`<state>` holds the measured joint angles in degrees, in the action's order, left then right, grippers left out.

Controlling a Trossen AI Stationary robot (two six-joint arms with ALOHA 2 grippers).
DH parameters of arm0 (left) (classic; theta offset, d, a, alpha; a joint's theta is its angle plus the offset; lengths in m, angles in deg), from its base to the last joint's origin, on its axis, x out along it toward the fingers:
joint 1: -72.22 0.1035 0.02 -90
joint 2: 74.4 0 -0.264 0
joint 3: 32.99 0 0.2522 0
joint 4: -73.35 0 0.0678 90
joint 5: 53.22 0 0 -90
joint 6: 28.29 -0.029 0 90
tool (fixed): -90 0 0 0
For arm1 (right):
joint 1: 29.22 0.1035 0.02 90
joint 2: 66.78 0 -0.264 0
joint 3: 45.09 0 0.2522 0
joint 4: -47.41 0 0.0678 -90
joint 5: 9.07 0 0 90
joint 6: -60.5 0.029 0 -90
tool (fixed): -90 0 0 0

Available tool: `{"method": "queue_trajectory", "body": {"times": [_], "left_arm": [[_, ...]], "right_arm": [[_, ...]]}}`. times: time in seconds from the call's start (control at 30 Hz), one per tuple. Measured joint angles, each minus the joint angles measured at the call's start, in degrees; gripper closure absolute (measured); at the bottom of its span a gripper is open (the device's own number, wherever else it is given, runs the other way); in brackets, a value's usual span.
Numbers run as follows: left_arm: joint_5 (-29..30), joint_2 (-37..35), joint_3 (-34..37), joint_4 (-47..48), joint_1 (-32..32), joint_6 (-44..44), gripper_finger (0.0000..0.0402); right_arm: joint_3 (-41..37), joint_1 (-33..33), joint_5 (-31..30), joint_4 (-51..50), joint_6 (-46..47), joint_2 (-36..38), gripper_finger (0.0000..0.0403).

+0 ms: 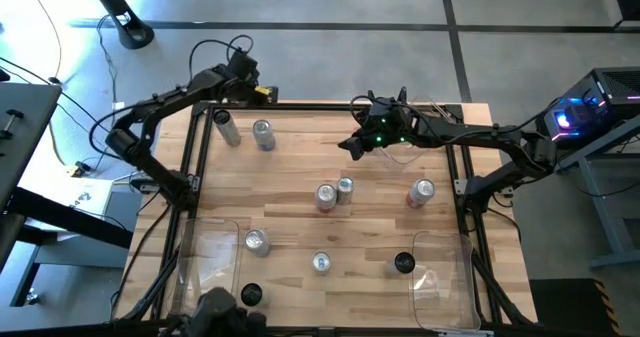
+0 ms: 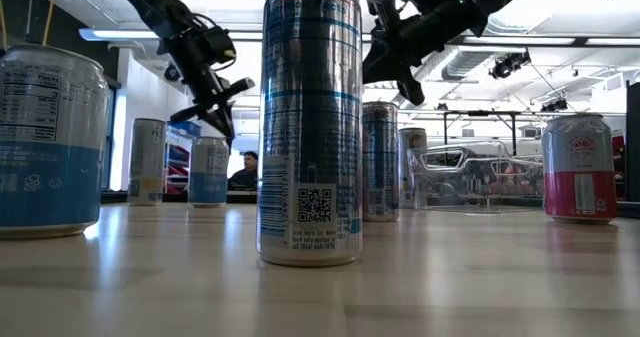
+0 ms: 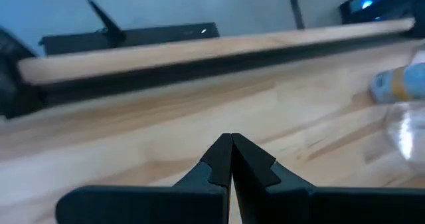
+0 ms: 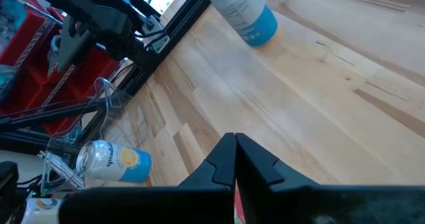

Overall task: Sort soda cans
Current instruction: Move the top blue-white soda can to the middle left of the table

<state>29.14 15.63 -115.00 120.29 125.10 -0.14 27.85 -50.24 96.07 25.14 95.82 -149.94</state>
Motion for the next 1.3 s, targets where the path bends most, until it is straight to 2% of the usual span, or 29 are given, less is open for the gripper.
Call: {"method": "queue_trajectory", "body": {"times": [0.23,0.5,0.9,1.13,1.3], "left_arm": [[-0.44,6.09,-5.22,6.26,0.0,-2.41,0.0402],[0.48,9.43,-5.86,9.08,-0.02,-2.92,0.0402],[2.85,4.62,-5.84,11.12,0.88,-6.04,0.0401],[3.0,4.41,-5.62,17.51,1.58,-10.91,0.0402],[2.64,5.37,-5.58,13.99,-0.88,-9.55,0.0401]], "right_arm": [[0.0,0.15,0.0,0.0,0.46,0.0,0.0403],[0.0,0.15,0.02,0.0,0.67,0.0,0.0403],[0.0,0.15,0.02,-0.02,0.6,0.0,0.0403],[0.0,0.15,0.02,-0.02,0.47,0.0,0.0403],[0.0,0.15,0.02,-0.02,0.47,-0.02,0.0403]]}}
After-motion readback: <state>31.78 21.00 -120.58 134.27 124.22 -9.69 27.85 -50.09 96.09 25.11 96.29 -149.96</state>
